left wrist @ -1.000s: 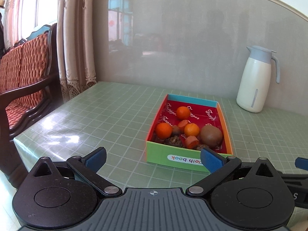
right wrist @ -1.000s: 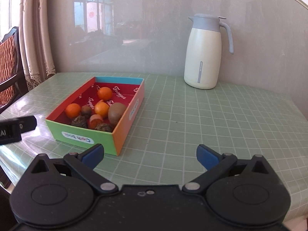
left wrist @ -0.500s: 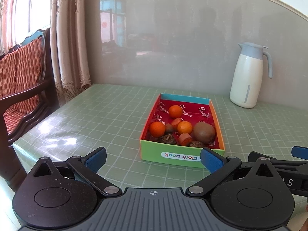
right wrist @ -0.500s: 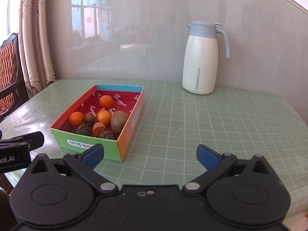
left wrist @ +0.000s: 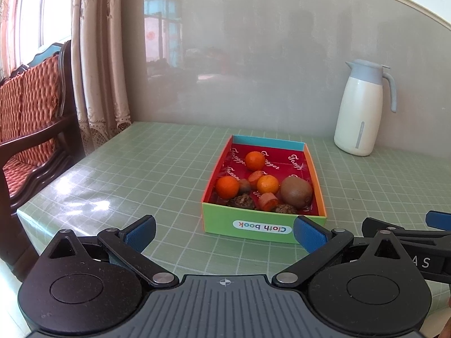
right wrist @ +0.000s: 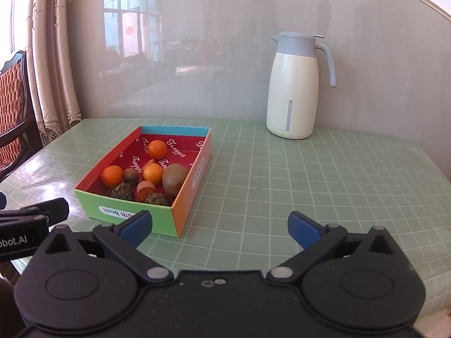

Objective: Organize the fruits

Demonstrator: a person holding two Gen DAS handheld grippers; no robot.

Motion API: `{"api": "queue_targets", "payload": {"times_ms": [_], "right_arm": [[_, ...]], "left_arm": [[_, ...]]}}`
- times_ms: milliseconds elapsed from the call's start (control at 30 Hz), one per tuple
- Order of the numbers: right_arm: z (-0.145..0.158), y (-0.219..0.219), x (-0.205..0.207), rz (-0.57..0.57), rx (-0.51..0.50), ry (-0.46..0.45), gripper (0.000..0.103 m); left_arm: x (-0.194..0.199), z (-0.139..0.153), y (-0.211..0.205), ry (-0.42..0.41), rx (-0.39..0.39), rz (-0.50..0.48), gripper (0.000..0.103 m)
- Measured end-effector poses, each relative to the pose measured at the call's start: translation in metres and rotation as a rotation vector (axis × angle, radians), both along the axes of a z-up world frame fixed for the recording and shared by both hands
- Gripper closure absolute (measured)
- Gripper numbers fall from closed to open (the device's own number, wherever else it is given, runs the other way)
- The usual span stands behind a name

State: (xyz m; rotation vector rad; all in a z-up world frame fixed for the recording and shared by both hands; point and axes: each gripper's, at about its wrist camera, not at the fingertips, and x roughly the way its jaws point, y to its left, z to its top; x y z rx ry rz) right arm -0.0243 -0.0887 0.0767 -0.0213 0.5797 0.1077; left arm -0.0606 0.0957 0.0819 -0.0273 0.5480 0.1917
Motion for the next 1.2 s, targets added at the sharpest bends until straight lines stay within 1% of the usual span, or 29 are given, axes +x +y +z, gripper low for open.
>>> {"api": "queue_targets", "payload": {"times_ms": [400,1200], "right_arm": [[-0.0012,0.0005,0.0003,0.001,0.007,0.003,0.000],[-0.0013,0.0002,0.0007,0.002,0.014,0.005,0.000]], "left_arm": [[-0.0003,-0.0016,0.0000,0.002,-0.012,-0.009,0.000],[-0.0005,0.0000,-0.0019,0.000,-0.007,-0.014,0.000]]}}
